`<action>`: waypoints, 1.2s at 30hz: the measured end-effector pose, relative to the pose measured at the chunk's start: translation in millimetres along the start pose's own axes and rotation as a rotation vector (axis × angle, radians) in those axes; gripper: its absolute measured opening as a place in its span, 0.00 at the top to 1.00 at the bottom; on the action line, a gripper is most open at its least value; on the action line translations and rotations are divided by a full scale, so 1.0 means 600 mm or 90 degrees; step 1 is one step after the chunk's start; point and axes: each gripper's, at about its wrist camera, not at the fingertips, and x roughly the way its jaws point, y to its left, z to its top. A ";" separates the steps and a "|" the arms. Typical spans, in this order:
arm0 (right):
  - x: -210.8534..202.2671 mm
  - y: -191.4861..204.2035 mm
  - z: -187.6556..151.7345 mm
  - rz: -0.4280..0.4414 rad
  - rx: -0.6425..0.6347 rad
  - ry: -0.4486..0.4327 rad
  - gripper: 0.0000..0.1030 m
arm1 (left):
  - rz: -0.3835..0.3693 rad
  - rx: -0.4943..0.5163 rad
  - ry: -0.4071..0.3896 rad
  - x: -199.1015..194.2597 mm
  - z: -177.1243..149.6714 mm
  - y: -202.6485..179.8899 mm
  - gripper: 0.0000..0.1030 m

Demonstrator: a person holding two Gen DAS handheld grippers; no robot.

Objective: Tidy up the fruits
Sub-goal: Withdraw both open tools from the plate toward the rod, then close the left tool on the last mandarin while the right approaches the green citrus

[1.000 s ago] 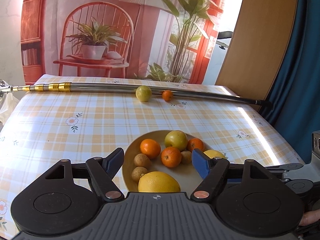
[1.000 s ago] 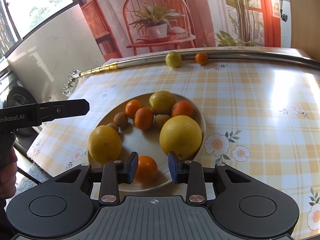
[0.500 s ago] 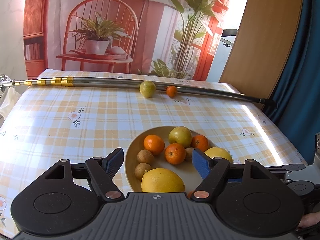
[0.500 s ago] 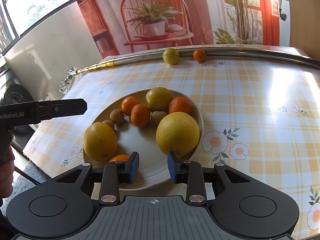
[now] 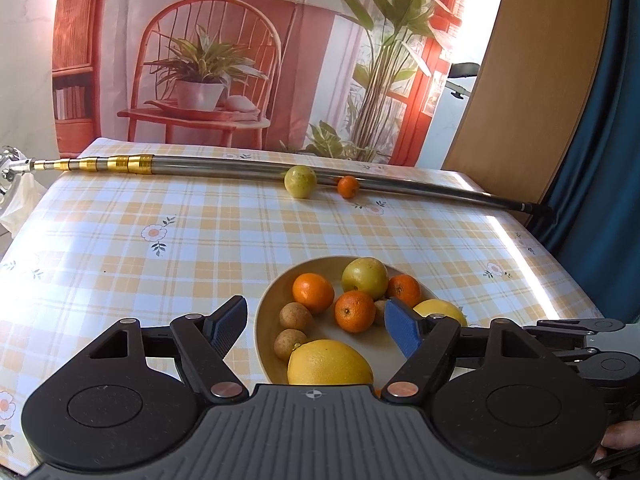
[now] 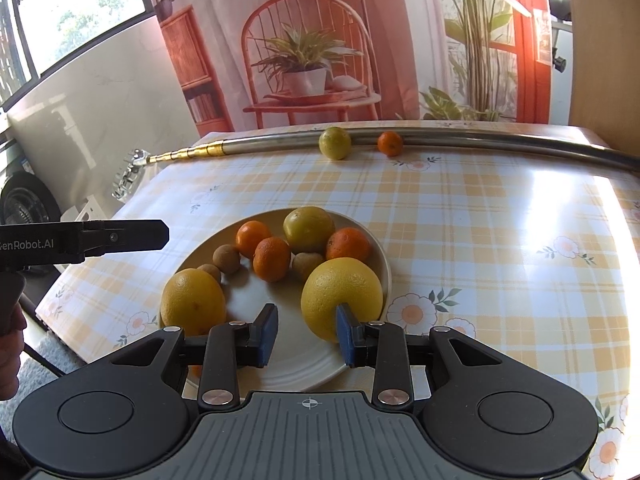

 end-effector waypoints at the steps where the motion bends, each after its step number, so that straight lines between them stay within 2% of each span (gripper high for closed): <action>1: -0.001 -0.002 0.001 -0.001 0.002 -0.002 0.71 | 0.001 -0.003 0.000 0.000 0.000 0.001 0.24; 8: -0.003 -0.007 0.003 -0.006 0.001 -0.010 0.71 | -0.002 -0.006 0.002 0.001 0.003 0.000 0.24; 14: -0.018 -0.023 0.030 -0.025 0.001 -0.046 0.70 | 0.004 -0.013 -0.025 -0.006 0.024 0.010 0.24; 29: -0.051 -0.088 0.131 -0.076 0.008 -0.149 0.70 | 0.025 -0.014 -0.119 -0.036 0.127 0.021 0.24; 36: -0.030 -0.093 0.158 -0.077 -0.005 -0.164 0.70 | 0.023 0.016 -0.131 -0.020 0.151 0.003 0.24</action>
